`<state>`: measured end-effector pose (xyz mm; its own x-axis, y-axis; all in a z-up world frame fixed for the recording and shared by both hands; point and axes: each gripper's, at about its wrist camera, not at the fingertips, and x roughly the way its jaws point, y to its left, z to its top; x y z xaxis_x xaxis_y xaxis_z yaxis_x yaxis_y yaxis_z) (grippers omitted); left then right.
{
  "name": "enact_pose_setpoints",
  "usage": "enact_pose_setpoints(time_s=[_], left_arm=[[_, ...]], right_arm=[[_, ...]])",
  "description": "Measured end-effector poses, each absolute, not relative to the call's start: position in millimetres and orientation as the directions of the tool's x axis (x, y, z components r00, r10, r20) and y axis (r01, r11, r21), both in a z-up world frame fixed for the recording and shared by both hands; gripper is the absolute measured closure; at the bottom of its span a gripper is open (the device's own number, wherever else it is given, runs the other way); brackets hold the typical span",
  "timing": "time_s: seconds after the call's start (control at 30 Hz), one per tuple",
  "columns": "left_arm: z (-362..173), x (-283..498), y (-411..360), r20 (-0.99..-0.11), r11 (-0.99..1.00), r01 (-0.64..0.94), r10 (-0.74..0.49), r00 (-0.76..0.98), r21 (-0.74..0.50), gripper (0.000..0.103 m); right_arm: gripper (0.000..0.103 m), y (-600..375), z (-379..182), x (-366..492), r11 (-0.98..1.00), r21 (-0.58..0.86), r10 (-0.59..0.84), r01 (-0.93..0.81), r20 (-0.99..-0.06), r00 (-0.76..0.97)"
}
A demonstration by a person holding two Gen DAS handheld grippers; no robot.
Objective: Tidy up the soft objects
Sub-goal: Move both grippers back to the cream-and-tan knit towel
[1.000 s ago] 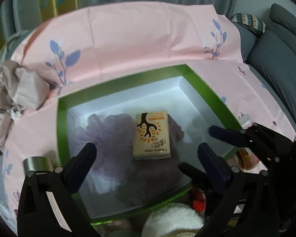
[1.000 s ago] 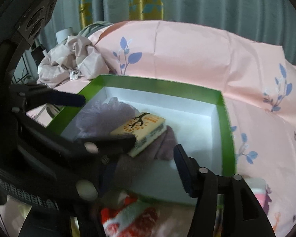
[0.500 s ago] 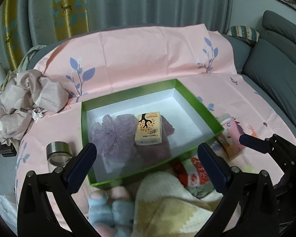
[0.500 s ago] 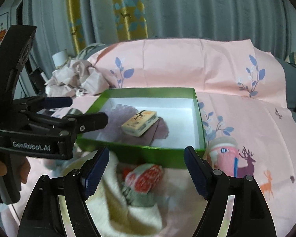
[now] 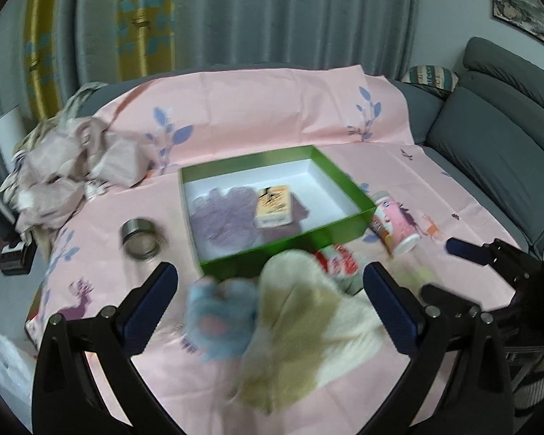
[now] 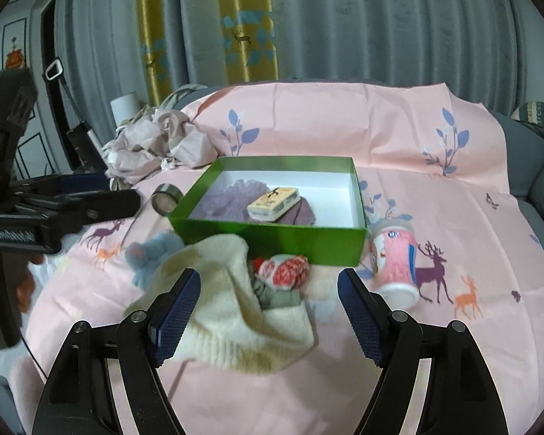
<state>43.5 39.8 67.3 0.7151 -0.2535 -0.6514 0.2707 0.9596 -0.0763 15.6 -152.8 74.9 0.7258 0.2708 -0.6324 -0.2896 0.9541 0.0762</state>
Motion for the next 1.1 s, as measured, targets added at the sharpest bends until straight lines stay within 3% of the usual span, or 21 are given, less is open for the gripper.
enact_pose_setpoints(time_s=[0.23, 0.43, 0.87, 1.1], left_arm=[[51.3, 10.1, 85.2, -0.662, 0.967, 0.186, -0.257, 0.704, -0.177, 0.001], [13.7, -5.4, 97.1, -0.707, 0.937, 0.165, -0.340, 0.620, -0.307, 0.001], [-36.6, -24.5, 82.2, -0.735, 0.898, 0.221, -0.438, 0.517, -0.379, 0.001], [-44.8, -10.3, 76.4, -0.724, 0.892, 0.216, -0.449, 0.523, -0.398, 0.001]], right_arm=[[0.024, -153.1, 65.7, -2.4, 0.954, 0.079, 0.269, -0.290, -0.655, 0.706], [0.024, -148.9, 59.4, -14.4, 0.946, 0.097, 0.293, -0.310, -0.669, 0.683], [0.024, -156.4, -0.8, -25.8, 0.916, 0.303, 0.401, -0.263, -0.733, 0.550], [0.024, -165.1, -7.7, -15.8, 0.898, 0.384, 0.436, -0.215, -0.703, 0.562]])
